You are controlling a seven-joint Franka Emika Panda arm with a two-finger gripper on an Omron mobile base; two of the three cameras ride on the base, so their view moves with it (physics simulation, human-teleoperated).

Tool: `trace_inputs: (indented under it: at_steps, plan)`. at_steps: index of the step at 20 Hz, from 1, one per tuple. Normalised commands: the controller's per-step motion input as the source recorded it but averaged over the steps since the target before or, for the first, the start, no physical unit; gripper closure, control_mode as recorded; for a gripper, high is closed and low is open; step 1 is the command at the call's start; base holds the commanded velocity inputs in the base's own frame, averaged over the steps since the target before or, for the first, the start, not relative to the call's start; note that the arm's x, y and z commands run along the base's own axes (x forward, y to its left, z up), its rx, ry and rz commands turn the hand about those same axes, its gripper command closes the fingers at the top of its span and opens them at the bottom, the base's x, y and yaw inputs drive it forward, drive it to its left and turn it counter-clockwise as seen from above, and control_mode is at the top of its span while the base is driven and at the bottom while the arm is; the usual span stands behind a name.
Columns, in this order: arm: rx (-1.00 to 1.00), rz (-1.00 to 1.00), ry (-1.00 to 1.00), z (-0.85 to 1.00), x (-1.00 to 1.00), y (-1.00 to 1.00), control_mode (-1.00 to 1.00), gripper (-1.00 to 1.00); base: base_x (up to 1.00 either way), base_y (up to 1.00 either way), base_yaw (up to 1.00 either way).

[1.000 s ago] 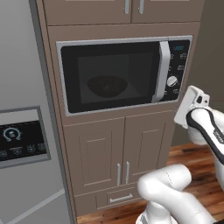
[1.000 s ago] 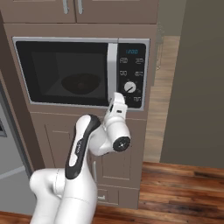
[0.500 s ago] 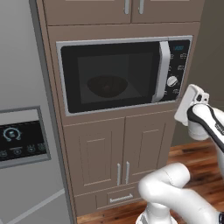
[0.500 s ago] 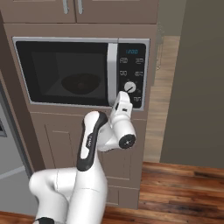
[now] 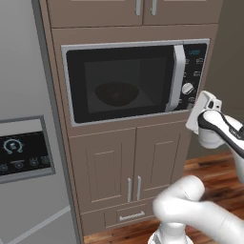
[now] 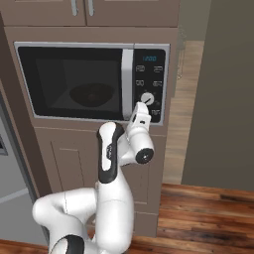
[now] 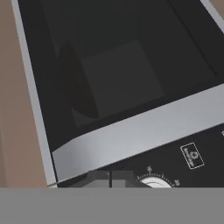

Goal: Pick the mushroom from the sink and place it in the bowl. Then pick the bowl and place it in the microwave. Then close the microwave door and press the start button.

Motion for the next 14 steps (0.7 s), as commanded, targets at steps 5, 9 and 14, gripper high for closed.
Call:
trace_inputs:
  at_steps: [5,9,14]
  plan:
    - [0.00,0.00,0.00,-0.11,0.32,-0.06,-1.00,1.00,0.00,0.00,0.00]
    - [0.00,0.00,0.00,0.00,0.29,-0.04,-1.00,1.00,0.00,0.00,0.00]
    - [0.00,0.00,0.00,-0.05,0.28,-0.03,-1.00,1.00,0.00,0.00,0.00]
